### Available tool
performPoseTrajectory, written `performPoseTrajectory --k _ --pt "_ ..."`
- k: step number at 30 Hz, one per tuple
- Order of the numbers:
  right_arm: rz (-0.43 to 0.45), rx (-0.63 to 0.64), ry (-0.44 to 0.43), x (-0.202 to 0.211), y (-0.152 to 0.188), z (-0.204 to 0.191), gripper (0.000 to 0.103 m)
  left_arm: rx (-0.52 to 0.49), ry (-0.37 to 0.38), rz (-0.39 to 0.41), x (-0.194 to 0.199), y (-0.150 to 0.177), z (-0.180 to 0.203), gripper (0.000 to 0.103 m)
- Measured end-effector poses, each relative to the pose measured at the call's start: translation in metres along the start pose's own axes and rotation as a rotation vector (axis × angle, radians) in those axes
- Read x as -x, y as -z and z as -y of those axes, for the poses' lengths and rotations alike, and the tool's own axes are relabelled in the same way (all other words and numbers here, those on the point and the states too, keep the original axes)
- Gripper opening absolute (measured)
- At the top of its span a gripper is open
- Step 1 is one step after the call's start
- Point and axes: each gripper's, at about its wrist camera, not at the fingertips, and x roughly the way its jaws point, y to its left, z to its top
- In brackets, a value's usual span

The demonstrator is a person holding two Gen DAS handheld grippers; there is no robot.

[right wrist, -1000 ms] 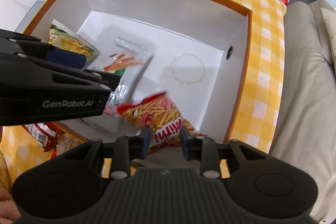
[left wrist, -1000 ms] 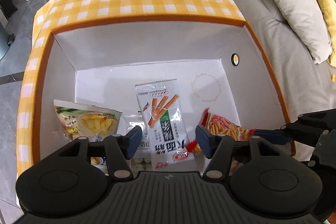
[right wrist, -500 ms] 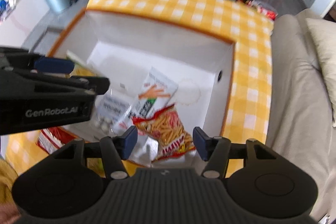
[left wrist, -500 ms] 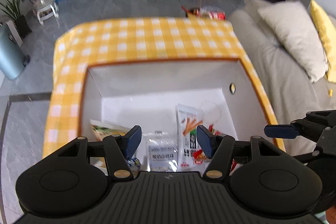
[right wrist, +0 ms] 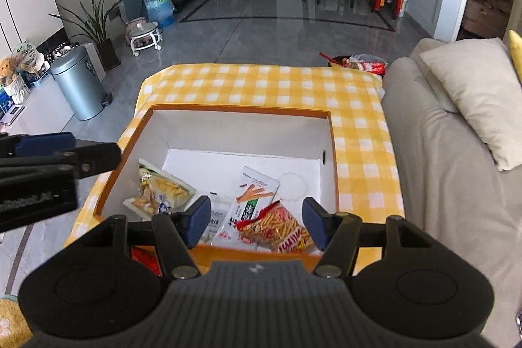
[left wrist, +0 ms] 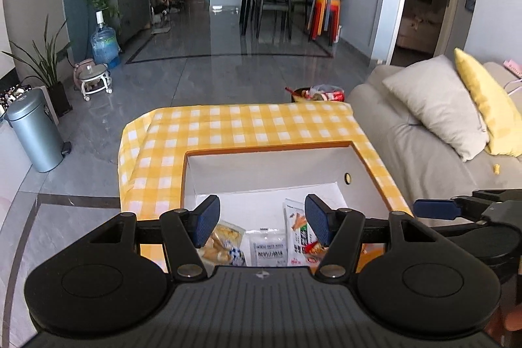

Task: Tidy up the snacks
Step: 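Withdraw both tools from the box toward the remaining snacks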

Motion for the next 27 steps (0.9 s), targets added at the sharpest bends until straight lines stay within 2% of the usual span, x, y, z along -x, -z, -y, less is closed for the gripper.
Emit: performPoseTrajectory --k 5,8,14,17,23,27 --pt "0.033 0.007 0.015 0.023 0.026 -0.008 0.061 0.015 0.0 0.031 0.026 0.025 -0.002 0.07" --pt "0.035 -0.02 -0.009 0.033 0.046 -0.008 0.061 0.044 -0.004 0.022 0.035 0.042 -0.007 0.07" --pt "0.005 -0.061 -0.059 0.039 0.088 -0.004 0.062 0.091 -0.01 -0.038 0.043 0.078 -0.018 0.07" --pt "0.015 -0.061 -0.055 0.039 0.112 -0.003 0.062 0.129 -0.005 -0.074 0.044 0.097 -0.023 0.07" --pt "0.018 -0.016 -0.028 0.035 0.152 -0.006 0.061 0.178 0.01 -0.147 0.037 0.13 -0.026 0.062" --pt "-0.016 0.006 -0.019 0.028 0.176 -0.005 0.061 0.179 0.009 -0.19 0.029 0.145 -0.026 0.059"
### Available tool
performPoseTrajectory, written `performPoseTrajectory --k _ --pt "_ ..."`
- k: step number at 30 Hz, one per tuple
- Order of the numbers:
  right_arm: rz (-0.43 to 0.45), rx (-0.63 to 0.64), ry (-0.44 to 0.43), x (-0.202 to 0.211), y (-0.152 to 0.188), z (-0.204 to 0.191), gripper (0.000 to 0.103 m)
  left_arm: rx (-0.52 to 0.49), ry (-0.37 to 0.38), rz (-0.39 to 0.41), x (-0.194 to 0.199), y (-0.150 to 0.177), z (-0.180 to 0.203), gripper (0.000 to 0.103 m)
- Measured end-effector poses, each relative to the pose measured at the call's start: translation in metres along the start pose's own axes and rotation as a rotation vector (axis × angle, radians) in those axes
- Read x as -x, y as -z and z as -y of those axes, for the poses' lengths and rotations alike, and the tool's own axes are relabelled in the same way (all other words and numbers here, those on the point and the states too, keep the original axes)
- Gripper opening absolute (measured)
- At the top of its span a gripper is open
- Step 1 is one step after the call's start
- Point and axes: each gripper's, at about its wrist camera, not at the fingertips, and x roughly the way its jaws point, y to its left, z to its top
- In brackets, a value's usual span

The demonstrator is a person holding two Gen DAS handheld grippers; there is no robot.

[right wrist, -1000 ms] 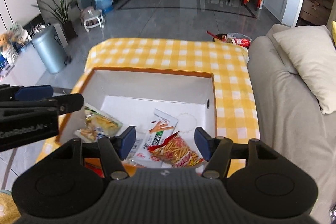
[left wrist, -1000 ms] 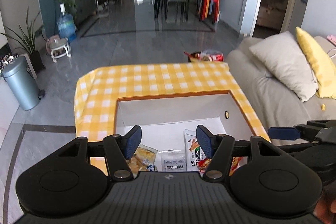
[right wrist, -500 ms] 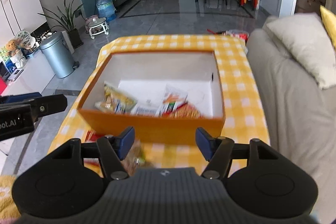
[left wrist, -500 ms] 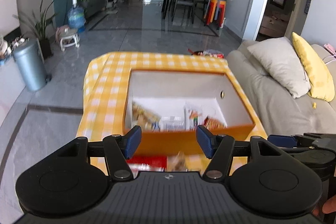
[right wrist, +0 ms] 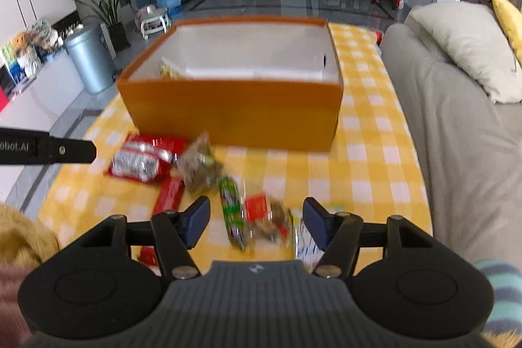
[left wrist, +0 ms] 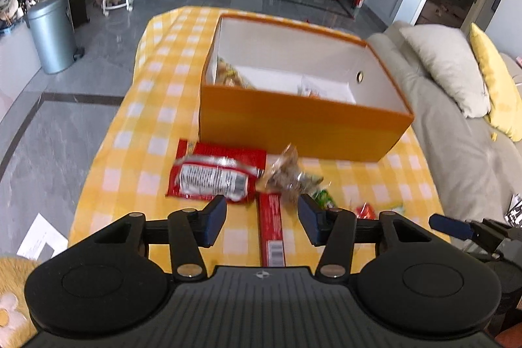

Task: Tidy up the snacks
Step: 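Withdraw both tools from the box toward the remaining snacks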

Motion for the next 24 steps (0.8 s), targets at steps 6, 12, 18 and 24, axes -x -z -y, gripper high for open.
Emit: performPoseTrajectory --k 6,12,18,24 --pt "-0.079 -0.052 0.009 -0.024 0.011 0.011 0.054 0.016 0.011 -0.046 -0.015 0.007 -0.002 0.059" --pt "-0.087 -0.102 -0.01 -0.039 0.006 0.02 0.054 0.043 -0.008 -0.073 -0.03 0.003 -0.012 0.061" --pt "-0.09 -0.098 -0.025 -0.053 -0.006 0.012 0.054 0.038 -0.041 -0.078 -0.044 -0.005 -0.022 0.072" --pt "-0.084 -0.03 -0.065 -0.065 -0.021 -0.008 0.054 -0.001 -0.054 -0.1 -0.064 -0.018 -0.029 0.081"
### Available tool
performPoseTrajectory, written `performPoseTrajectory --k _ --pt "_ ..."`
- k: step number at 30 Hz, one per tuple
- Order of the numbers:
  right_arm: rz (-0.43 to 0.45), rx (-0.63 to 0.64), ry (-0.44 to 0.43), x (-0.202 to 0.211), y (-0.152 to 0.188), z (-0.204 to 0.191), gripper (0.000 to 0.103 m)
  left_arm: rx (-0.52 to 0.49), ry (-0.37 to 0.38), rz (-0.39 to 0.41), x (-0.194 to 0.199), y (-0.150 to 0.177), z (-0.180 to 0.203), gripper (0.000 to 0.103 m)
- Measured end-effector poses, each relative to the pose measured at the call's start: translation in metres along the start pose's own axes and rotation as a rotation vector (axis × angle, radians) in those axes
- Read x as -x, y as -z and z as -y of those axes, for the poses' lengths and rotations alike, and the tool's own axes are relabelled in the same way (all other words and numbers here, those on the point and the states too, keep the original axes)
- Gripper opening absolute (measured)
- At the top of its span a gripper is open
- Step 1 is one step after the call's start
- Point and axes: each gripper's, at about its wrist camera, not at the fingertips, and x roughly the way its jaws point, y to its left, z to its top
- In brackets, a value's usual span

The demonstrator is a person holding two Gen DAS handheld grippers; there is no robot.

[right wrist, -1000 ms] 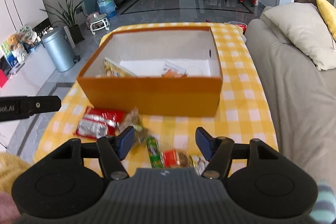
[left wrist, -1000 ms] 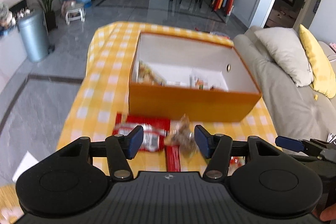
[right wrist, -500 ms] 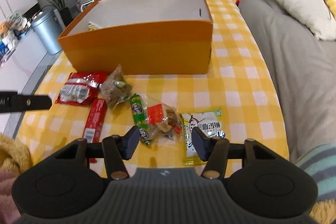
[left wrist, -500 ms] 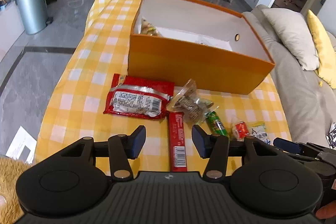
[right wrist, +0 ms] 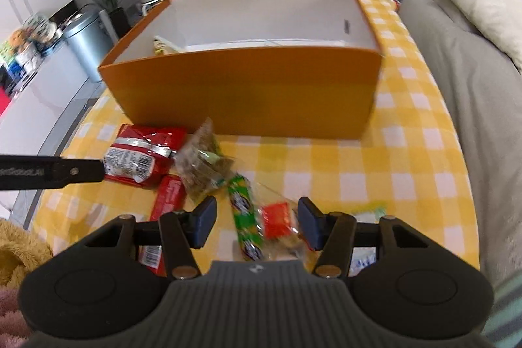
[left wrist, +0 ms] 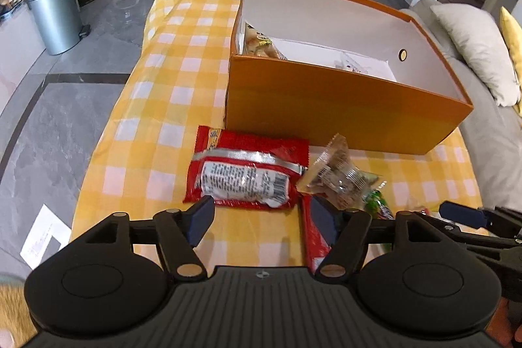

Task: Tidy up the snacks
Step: 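Withdraw both tools from the box toward the remaining snacks, then grasp the small clear candy bag with the right tool while the left tool grasps the red noodle packet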

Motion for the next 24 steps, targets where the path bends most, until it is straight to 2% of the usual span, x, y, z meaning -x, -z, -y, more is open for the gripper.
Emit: performPoseTrajectory --k 7,14,20,22,24 --pt "-0.002 0.129 -0.052 -0.024 -0.02 -0.027 0.054 -0.044 -0.007 -0.06 -0.028 -0.016 -0.01 0.082" --pt "-0.044 0.224 -0.069 -0.056 -0.034 -0.051 0.055 -0.068 0.056 -0.111 -0.053 -0.027 -0.013 0.087" --pt "-0.071 0.257 -0.069 -0.073 -0.041 -0.054 0.054 -0.089 0.006 -0.157 -0.071 -0.029 -0.01 0.091" --pt "-0.081 0.261 -0.06 -0.077 -0.039 -0.052 0.048 -0.101 -0.008 -0.163 -0.075 -0.029 -0.008 0.094" --pt "-0.09 0.26 -0.069 -0.081 -0.038 -0.05 0.046 -0.105 -0.018 -0.168 -0.079 -0.03 -0.007 0.097"
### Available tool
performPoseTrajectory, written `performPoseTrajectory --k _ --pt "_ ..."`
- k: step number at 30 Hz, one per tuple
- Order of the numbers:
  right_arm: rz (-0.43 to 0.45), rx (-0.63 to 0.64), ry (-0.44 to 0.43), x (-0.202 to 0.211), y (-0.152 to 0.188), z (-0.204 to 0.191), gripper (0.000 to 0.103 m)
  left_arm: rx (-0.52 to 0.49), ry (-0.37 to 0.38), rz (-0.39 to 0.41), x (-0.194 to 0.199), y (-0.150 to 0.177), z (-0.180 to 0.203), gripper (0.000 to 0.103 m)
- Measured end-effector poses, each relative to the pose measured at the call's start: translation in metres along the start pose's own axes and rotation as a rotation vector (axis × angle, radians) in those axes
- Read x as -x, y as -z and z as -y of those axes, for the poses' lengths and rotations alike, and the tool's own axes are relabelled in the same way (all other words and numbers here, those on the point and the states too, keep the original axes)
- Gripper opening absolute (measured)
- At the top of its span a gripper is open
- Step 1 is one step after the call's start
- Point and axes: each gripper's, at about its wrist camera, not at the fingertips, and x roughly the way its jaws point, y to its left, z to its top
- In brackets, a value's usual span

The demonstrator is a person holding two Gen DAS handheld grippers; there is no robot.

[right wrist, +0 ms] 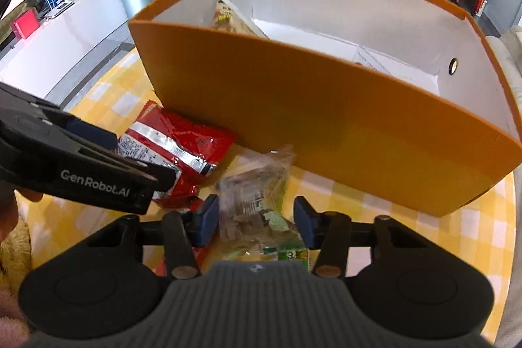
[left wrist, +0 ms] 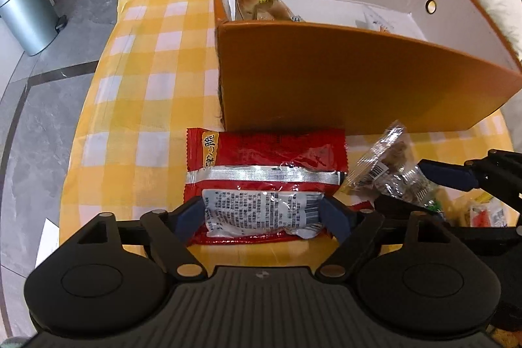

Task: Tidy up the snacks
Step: 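Grasp the small clear candy bag with the right tool while the left tool grasps the red noodle packet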

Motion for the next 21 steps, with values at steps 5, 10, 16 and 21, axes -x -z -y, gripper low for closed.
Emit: performPoseTrajectory --k 5,10,16,21 --pt "0.007 0.002 -0.016 -0.001 0.003 0.002 0.043 -0.004 -0.025 -0.002 -0.009 -0.001 0.006 0.099" --pt "0.002 -0.016 -0.038 -0.004 0.004 0.006 0.041 -0.009 -0.048 0.008 -0.012 0.0 0.007 0.103" --pt "-0.003 -0.021 -0.052 -0.008 0.003 0.005 0.038 0.013 -0.028 0.007 -0.015 0.0 0.002 0.103" --pt "-0.005 -0.012 -0.044 -0.009 0.004 0.003 0.037 0.012 -0.024 0.008 -0.016 0.001 0.001 0.102"
